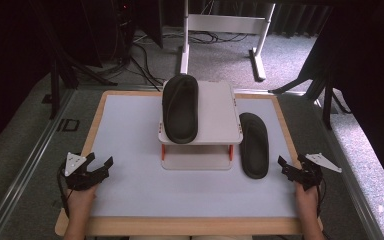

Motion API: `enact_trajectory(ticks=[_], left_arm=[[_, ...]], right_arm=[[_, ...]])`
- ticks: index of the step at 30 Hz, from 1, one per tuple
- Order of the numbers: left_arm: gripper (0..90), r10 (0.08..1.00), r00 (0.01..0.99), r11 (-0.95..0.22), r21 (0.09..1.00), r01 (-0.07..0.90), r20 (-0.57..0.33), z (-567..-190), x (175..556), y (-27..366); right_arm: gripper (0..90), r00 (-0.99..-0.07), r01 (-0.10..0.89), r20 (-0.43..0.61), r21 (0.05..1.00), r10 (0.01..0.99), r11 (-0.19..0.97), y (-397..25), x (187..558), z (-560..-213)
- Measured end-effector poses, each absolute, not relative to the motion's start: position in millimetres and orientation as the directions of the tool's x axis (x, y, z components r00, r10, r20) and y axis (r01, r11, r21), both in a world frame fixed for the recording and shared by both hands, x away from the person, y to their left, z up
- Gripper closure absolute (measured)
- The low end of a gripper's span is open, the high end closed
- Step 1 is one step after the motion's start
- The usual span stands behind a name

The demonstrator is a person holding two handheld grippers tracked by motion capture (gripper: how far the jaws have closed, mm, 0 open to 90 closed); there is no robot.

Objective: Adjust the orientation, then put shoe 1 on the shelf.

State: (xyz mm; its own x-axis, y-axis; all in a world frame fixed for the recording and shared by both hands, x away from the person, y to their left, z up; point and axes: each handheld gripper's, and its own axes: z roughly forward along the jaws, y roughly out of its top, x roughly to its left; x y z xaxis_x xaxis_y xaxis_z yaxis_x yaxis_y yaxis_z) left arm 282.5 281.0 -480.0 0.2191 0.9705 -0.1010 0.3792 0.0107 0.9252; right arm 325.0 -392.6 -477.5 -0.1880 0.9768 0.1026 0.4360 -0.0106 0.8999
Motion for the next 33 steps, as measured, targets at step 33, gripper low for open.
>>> enact_trajectory(ticks=[33], left_arm=[[0.9, 0.989, 0.145, -0.015, 0.973, 0.229, -0.019, -489.5, 265.1, 277.6]], right_arm=[[12.0, -0.213, 0.528, 0.11, 0.849, 0.971, 0.02, -391.7, 327.0, -472.3]])
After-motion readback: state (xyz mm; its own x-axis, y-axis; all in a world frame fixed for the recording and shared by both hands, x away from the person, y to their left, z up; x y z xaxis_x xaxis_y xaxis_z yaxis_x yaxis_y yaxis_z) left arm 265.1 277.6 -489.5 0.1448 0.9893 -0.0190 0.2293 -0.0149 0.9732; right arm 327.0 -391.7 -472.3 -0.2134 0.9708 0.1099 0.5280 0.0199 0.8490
